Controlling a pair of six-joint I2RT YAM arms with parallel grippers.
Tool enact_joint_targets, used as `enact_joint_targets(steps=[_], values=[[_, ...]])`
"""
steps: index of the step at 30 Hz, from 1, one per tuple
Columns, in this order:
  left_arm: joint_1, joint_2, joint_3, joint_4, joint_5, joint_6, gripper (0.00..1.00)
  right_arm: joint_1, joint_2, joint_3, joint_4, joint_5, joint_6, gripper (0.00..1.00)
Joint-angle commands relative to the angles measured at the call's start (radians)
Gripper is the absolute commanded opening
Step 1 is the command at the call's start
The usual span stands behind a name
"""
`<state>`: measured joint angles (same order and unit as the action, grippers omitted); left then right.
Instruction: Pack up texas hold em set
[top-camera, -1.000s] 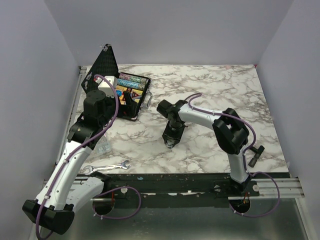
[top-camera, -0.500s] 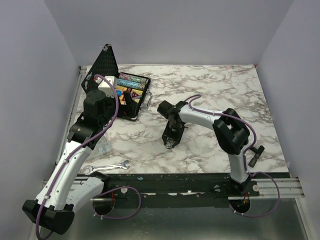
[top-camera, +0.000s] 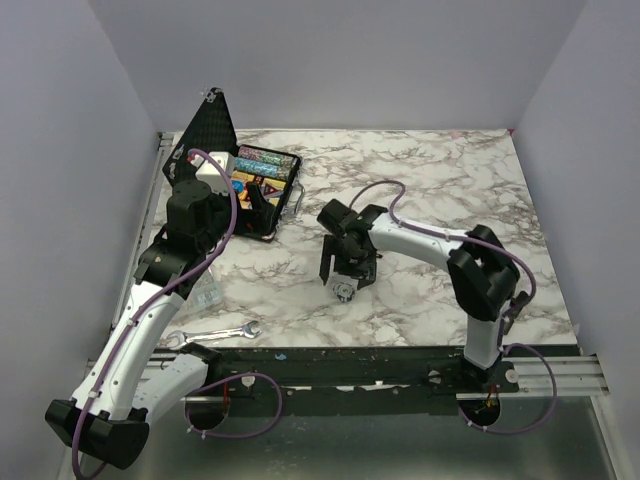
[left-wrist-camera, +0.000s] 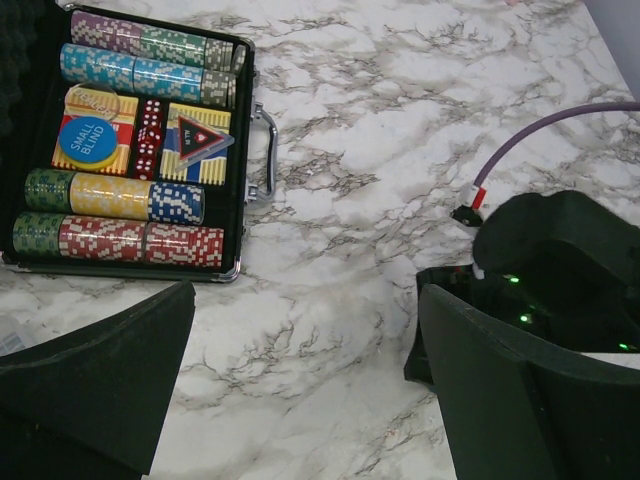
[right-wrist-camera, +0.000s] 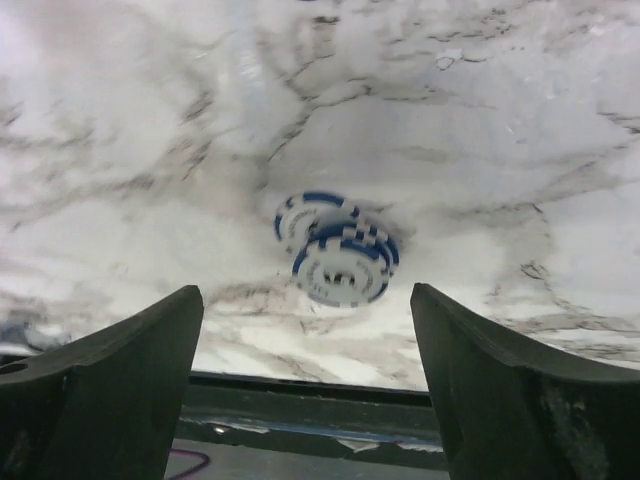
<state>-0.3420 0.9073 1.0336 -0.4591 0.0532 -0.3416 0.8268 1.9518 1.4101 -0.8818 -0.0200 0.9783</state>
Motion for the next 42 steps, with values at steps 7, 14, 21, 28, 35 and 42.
enact_joint_targets(steps=[7, 14, 21, 28, 35, 42], values=[[0.006, 0.017, 0.003, -0.005, 0.028, -0.007, 0.92, 0.025, -0.220, -0.073, 0.201, 0.004, -0.581, 1.00], [0.006, 0.013, 0.002, -0.005, 0.010, -0.005, 0.92, 0.053, -0.322, -0.214, 0.305, 0.015, -1.101, 1.00], [0.006, 0.030, -0.001, -0.006, -0.002, -0.005, 0.92, 0.053, -0.262, -0.115, 0.241, -0.022, -0.801, 1.00], [0.006, 0.053, 0.003, -0.010, 0.030, -0.020, 0.91, 0.052, -0.200, -0.082, 0.140, -0.091, -0.221, 1.00], [0.006, 0.054, 0.005, -0.012, 0.063, -0.031, 0.91, 0.030, -0.210, -0.102, -0.036, 0.007, 0.255, 1.00], [0.006, 0.024, 0.003, -0.005, 0.061, -0.031, 0.91, 0.030, -0.244, -0.153, -0.108, 0.132, 0.510, 1.00]])
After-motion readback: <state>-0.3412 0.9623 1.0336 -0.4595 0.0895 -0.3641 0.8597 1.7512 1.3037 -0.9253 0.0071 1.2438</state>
